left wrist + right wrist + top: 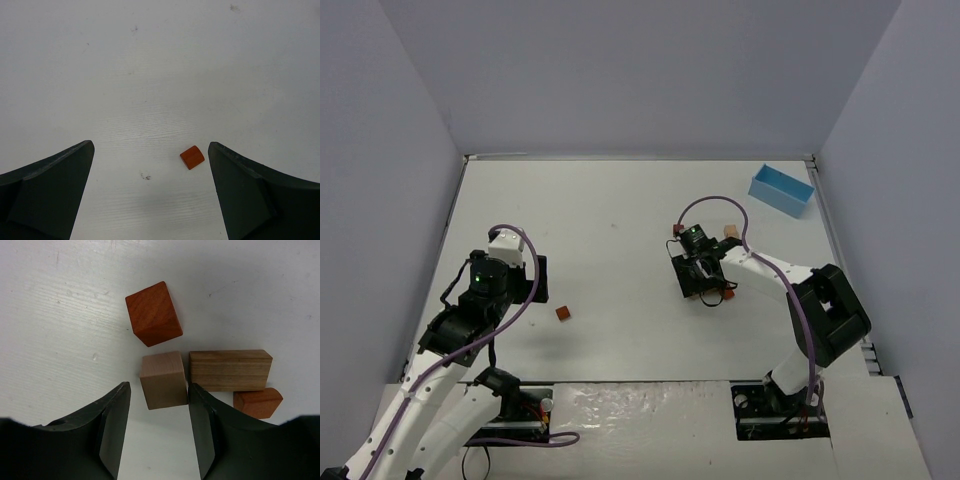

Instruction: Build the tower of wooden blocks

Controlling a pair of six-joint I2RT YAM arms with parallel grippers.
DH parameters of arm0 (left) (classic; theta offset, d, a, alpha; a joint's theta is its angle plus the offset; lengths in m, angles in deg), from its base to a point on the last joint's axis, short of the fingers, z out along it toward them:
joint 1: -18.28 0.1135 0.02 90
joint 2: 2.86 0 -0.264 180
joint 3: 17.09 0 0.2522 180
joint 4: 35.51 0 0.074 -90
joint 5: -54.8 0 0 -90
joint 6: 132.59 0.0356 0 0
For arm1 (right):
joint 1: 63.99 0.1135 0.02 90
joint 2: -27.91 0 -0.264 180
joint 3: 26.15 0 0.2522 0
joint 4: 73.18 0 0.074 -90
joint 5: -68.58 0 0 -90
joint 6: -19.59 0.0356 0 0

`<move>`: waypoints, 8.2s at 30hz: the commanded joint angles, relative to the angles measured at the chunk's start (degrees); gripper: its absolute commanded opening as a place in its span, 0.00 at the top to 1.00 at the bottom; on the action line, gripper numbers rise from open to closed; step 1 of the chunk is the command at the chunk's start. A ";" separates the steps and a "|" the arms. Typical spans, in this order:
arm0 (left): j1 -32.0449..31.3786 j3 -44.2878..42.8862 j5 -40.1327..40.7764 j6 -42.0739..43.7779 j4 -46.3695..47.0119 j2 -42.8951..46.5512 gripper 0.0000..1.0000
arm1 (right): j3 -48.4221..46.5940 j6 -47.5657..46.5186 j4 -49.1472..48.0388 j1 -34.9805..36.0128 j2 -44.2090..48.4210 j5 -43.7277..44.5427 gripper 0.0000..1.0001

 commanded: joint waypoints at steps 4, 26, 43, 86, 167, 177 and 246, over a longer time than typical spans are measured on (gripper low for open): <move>0.42 -0.67 -0.26 -0.12 3.42 -0.73 0.03 | -3.06 0.06 0.71 0.25 0.09 2.16 0.61; 0.42 -0.65 -0.63 0.14 3.45 -0.38 0.03 | -12.20 -7.98 5.04 -17.76 3.23 -0.95 0.99; 0.42 -0.65 -0.68 0.27 3.42 0.41 0.03 | -11.63 -13.48 -1.48 -26.77 -6.68 -3.88 1.00; 0.42 -0.56 -0.68 0.32 3.51 0.41 0.03 | -13.03 -18.07 -5.51 -26.82 -13.84 -5.78 0.95; -5.21 4.72 -2.78 -42.94 6.76 -35.20 0.50 | 3.14 -5.32 -5.07 -16.36 32.58 -11.59 0.27; -5.21 4.72 -3.40 -43.09 7.02 -35.03 0.89 | 3.16 -6.02 -5.08 -16.36 32.57 -14.56 0.27; -5.29 -9.41 -43.82 -61.91 47.54 -24.62 1.00 | -23.00 -18.14 -16.41 11.77 17.61 -22.77 0.67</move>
